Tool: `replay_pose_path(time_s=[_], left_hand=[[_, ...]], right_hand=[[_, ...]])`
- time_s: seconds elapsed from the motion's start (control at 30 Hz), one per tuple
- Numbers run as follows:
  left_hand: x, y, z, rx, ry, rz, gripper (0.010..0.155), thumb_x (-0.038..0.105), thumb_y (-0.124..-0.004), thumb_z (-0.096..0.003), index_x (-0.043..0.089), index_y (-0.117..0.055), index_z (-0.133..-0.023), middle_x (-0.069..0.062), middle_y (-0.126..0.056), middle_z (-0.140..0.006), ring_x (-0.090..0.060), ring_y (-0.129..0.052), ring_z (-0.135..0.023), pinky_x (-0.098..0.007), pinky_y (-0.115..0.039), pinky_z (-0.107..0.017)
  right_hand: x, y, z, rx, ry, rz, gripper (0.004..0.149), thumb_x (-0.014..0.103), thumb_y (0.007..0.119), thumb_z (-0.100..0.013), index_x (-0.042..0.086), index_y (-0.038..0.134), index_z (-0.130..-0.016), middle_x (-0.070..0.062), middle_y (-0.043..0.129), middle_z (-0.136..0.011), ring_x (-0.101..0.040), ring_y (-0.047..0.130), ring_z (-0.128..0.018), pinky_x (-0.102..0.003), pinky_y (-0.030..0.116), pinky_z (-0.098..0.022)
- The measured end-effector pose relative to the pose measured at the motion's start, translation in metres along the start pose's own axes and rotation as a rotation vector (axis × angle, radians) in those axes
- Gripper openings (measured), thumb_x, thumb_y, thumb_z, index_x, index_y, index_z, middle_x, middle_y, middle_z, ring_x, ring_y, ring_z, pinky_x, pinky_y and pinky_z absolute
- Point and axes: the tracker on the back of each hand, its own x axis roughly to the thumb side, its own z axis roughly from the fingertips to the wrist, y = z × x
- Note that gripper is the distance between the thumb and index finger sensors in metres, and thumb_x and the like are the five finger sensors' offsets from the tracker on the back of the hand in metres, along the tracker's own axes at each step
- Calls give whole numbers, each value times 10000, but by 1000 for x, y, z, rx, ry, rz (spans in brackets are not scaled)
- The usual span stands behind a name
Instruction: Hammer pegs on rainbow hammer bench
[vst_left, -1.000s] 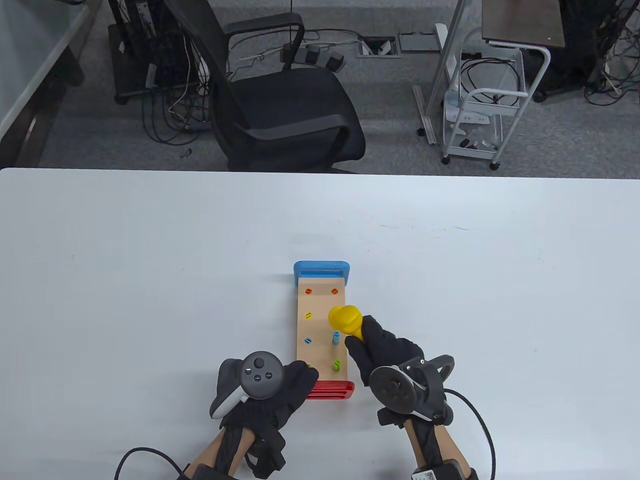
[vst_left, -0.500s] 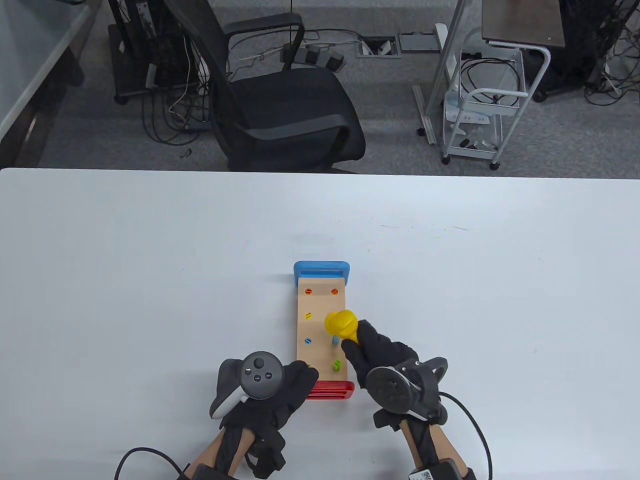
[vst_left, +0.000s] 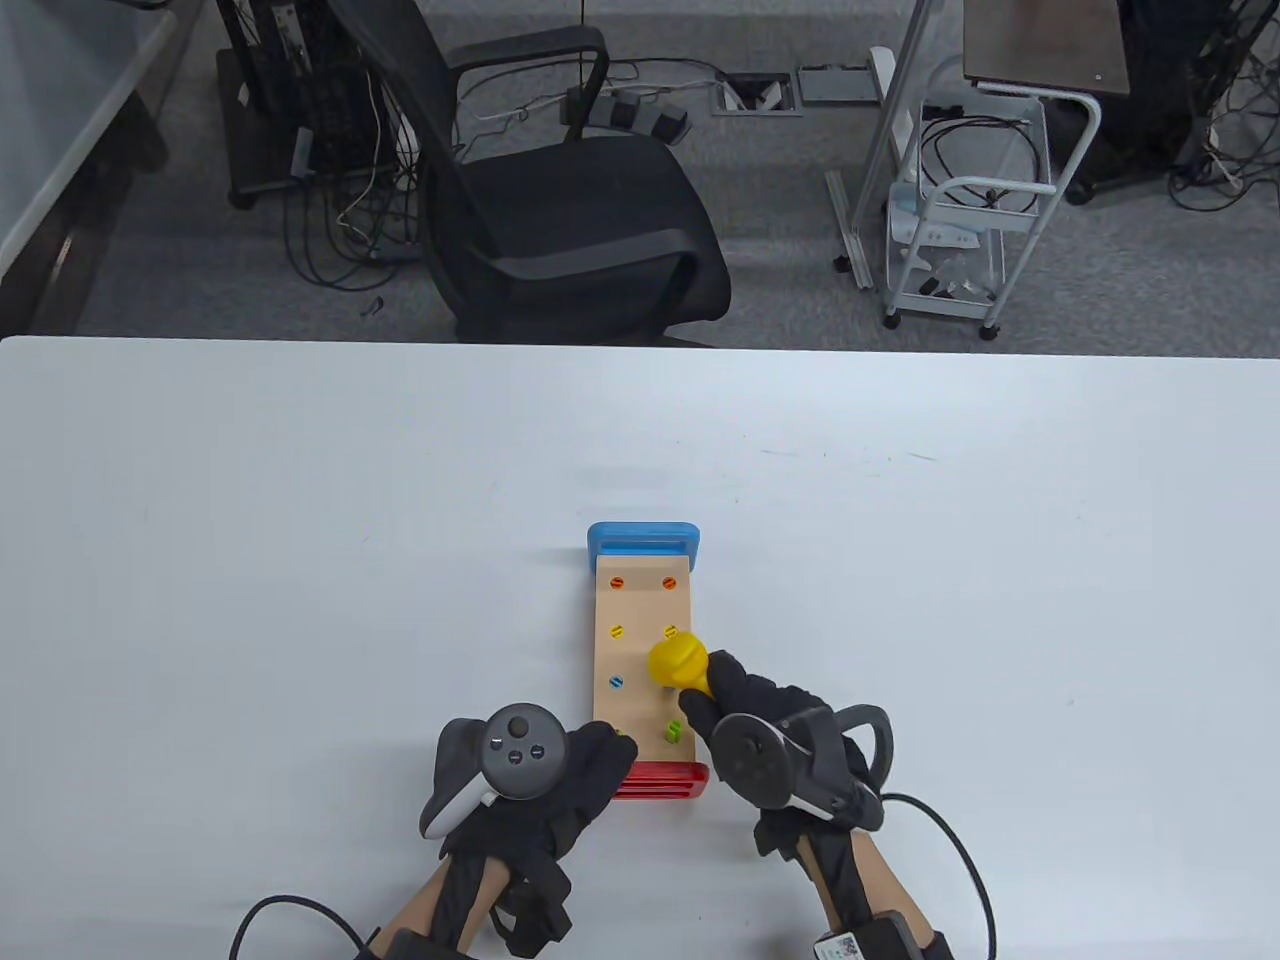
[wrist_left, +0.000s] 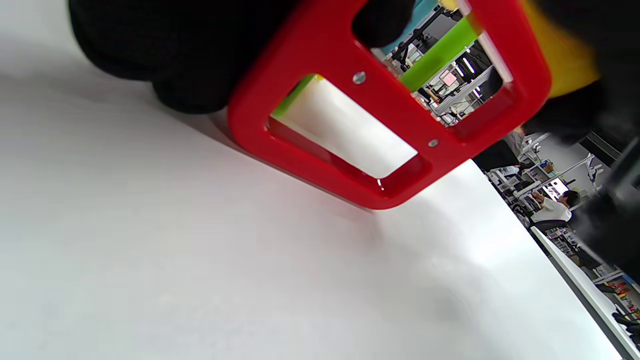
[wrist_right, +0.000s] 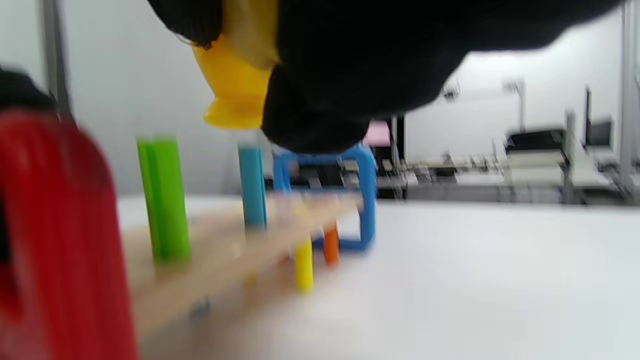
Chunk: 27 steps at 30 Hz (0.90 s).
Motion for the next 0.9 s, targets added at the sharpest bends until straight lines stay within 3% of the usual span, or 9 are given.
replay_pose_path(time_s=[0.07,0.2,0.3,0.37,0.57,0.63,0.73,0.77,0.9], left_hand=[[0,0,0,-4,0,3,562,646,-372,-589,276,-684,-876,-335,-825,-1007,-579,-906,-769,-615,-796,-541],[0,0,0,-5,0,4,563,646,-372,-588,275,-683,-876,-337,-825,-1006,-580,-904,-770,-616,-795,-541],[0,0,0,-4,0,1,564,647,-372,-588,276,-684,-875,-338,-824,-1006,-581,-905,-768,-615,-796,-541],[0,0,0,0,0,0,563,646,-372,-588,276,-685,-875,-336,-828,-1005,-579,-907,-768,-615,-798,-539],[0,0,0,-3,0,2,563,647,-372,-588,276,-684,-875,-335,-825,-1006,-580,-904,-769,-615,-796,-542],[0,0,0,-3,0,2,563,646,-372,-588,276,-684,-875,-334,-825,-1006,-577,-906,-770,-615,-796,-541],[1,0,0,-2,1,1,563,646,-371,-588,276,-683,-876,-334,-826,-1005,-578,-904,-770,-615,-796,-542],[1,0,0,2,0,0,563,646,-371,-588,277,-685,-874,-335,-827,-1005,-580,-907,-767,-615,-798,-540],[0,0,0,-4,0,3,563,646,-372,-589,275,-684,-876,-339,-826,-1004,-580,-905,-769,-616,-795,-541]], right_hand=[[3,-16,5,-177,5,-58,625,455,514,-618,-12,705,-988,-117,987,-559,-216,949,-227,-355,851,-173],[4,-11,6,-191,26,-99,628,447,509,-621,-22,685,-999,-131,980,-576,-229,951,-241,-366,852,-183],[0,18,-6,323,143,128,629,496,452,-621,48,622,-1029,-52,963,-635,-159,964,-294,-308,881,-236],[3,0,-4,40,17,5,622,440,559,-618,-39,768,-954,-138,1011,-517,-227,947,-184,-367,848,-139],[-2,-23,8,-251,59,-106,628,452,503,-623,-18,685,-997,-122,978,-578,-217,949,-241,-359,854,-186],[-5,-8,6,-185,66,-81,628,450,509,-621,-19,686,-999,-128,979,-580,-224,950,-242,-365,854,-186],[-12,22,5,251,177,80,623,518,454,-614,72,631,-1011,-16,967,-630,-121,964,-277,-276,888,-225],[-11,16,1,36,71,-78,617,472,540,-612,1,717,-969,-110,990,-560,-203,938,-211,-350,846,-168],[-6,-19,5,-196,52,-58,624,463,521,-621,-9,716,-979,-111,989,-557,-200,940,-212,-347,849,-166]])
